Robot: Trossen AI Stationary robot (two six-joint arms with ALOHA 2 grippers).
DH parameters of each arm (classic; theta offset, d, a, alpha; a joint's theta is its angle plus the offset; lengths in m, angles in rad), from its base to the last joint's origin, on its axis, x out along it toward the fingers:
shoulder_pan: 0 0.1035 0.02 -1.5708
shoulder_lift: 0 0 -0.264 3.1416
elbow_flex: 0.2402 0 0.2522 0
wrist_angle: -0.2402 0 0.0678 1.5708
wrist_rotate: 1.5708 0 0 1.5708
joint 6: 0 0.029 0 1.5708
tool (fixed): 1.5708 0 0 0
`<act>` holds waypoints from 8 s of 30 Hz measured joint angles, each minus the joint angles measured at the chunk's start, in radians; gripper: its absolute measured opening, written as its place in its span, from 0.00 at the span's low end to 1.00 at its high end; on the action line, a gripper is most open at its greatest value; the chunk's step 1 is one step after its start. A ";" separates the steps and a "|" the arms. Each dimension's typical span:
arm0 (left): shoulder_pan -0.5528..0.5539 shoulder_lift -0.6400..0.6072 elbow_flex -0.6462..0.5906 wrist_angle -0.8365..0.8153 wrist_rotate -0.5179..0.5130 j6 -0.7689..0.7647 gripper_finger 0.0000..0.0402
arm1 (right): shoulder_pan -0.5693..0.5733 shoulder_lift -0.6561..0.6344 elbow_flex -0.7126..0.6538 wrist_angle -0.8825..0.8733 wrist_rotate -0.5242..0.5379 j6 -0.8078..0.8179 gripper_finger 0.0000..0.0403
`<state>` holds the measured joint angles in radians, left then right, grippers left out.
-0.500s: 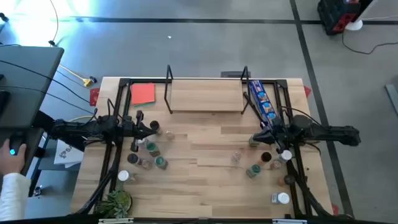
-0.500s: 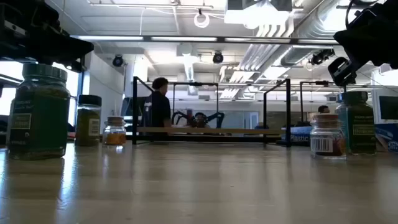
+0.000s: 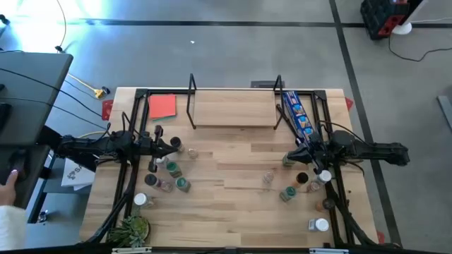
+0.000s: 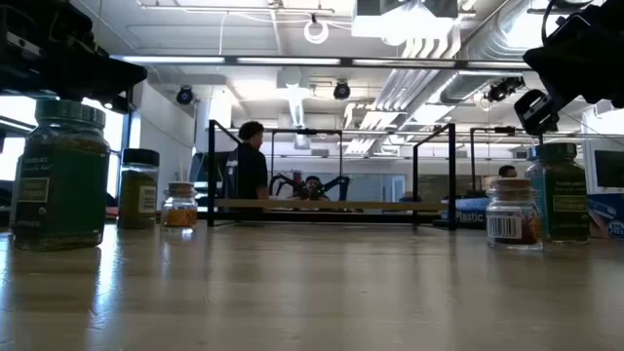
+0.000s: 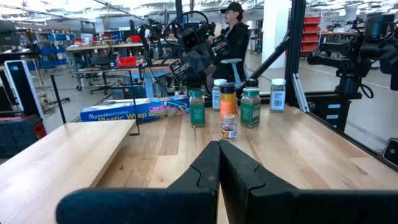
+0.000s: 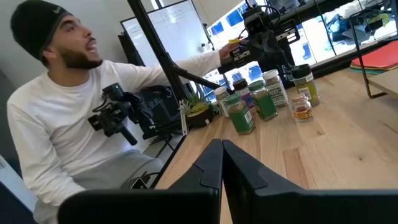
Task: Shelf spices
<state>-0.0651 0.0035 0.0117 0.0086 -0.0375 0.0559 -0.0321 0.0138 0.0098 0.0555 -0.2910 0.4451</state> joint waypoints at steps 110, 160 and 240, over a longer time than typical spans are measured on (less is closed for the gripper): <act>-0.001 0.004 0.000 0.037 -0.209 -0.062 0.00 | 0.086 1.262 0.869 -1.211 0.320 -0.279 0.81; -0.001 0.005 0.000 0.049 -0.209 -0.080 0.00 | -0.536 2.158 2.274 -1.488 0.248 -0.987 0.46; -0.001 0.004 0.000 0.049 -0.182 -0.108 0.00 | -0.747 2.195 2.308 -1.477 0.247 -1.130 0.58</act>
<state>-0.0662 0.0079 0.0116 0.0578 -0.2192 -0.0525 -0.7792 2.2089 2.3179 -1.4220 -0.0437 -0.6849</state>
